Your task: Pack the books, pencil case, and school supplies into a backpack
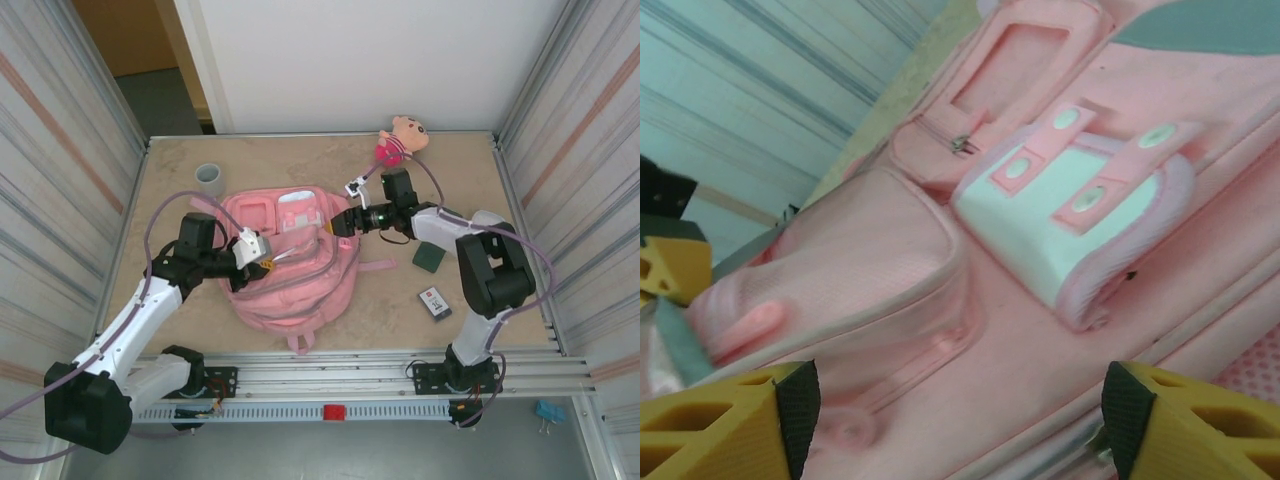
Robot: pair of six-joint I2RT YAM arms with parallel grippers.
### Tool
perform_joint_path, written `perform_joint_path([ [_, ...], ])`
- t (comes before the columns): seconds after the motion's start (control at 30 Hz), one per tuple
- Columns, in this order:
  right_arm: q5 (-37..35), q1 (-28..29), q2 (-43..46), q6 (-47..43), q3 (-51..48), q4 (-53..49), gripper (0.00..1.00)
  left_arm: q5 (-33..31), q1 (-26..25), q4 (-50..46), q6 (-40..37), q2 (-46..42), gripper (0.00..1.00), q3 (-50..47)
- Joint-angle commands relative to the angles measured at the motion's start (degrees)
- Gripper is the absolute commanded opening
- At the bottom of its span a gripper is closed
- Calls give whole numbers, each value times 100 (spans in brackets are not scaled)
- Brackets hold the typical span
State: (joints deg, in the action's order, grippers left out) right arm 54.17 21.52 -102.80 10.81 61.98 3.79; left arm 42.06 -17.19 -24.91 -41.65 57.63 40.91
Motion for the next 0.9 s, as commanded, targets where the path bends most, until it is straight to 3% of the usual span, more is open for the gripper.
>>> perform_joint_path([
  [0.0, 267, -53, -371, -265, 352, -106, 76, 293, 57, 219, -190, -196, 0, 308],
  [0.17, 293, -136, -685, -492, 529, -294, 77, 241, 97, 237, -179, -191, 0, 279],
  [0.3, 366, -176, -808, -935, 752, -1126, 73, 284, 219, 268, -129, -98, 0, 317],
  [0.5, 642, -289, -478, -1450, 757, -2332, 49, 338, 407, 346, -96, -79, 0, 295],
  [0.7, 1420, -268, 20, -1466, 592, -2544, 35, 346, 454, 355, -99, -24, 0, 306],
  [0.77, 1384, -267, 71, -1451, 585, -2484, 35, 360, 462, 355, -90, -23, 0, 304],
  [0.87, 1015, -296, -57, -1417, 651, -2378, 45, 388, 457, 372, -72, -32, 0, 305],
])
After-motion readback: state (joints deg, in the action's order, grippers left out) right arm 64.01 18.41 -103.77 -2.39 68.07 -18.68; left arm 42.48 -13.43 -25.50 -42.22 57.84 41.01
